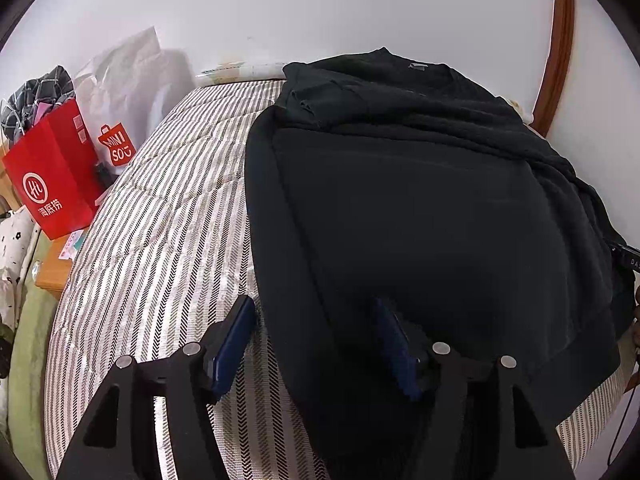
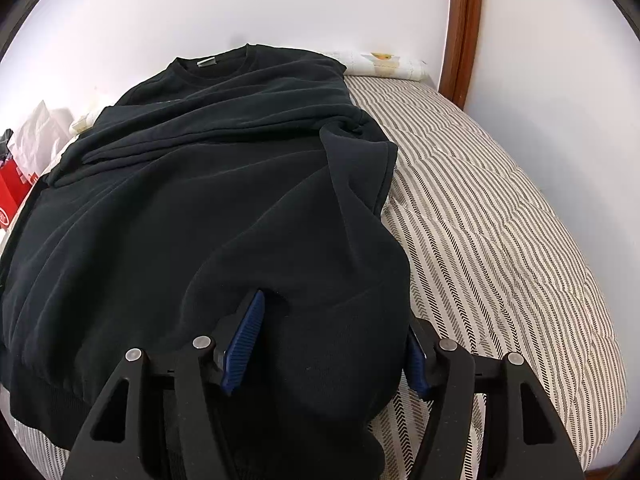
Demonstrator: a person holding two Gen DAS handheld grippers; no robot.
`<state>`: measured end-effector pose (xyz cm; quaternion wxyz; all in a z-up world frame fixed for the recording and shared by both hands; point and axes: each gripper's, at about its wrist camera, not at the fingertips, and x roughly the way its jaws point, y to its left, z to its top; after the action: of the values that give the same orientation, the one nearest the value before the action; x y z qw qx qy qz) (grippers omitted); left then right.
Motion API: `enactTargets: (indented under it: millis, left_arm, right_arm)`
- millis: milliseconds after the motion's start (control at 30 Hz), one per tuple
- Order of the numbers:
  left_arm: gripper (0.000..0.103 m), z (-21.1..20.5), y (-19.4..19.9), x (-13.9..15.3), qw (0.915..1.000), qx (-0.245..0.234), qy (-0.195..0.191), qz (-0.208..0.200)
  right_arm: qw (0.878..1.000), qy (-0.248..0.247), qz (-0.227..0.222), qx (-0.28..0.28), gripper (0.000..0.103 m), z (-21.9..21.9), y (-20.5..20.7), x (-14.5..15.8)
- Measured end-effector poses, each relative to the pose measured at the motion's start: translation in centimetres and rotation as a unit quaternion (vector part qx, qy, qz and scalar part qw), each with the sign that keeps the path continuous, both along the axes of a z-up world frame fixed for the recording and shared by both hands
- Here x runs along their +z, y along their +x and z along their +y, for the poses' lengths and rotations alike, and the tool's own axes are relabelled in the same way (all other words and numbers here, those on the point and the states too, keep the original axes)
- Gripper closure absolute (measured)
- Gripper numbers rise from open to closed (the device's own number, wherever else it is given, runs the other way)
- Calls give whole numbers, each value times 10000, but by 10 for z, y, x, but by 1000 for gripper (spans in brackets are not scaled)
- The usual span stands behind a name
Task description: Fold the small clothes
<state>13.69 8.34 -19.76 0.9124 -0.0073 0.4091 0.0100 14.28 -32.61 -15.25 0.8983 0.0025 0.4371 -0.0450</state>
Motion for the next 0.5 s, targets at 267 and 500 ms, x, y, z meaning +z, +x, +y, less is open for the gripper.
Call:
enactTargets:
  millis: [267,500]
  left_arm:
    - [42,1,0,0,10000,-4,-10,-1]
    - [42,1,0,0,10000,-2,-6,-1]
  right_arm:
    - [10000,-14,3,-23,40,1,0,0]
    - [10000,-6,6,-24,40,1,0,0]
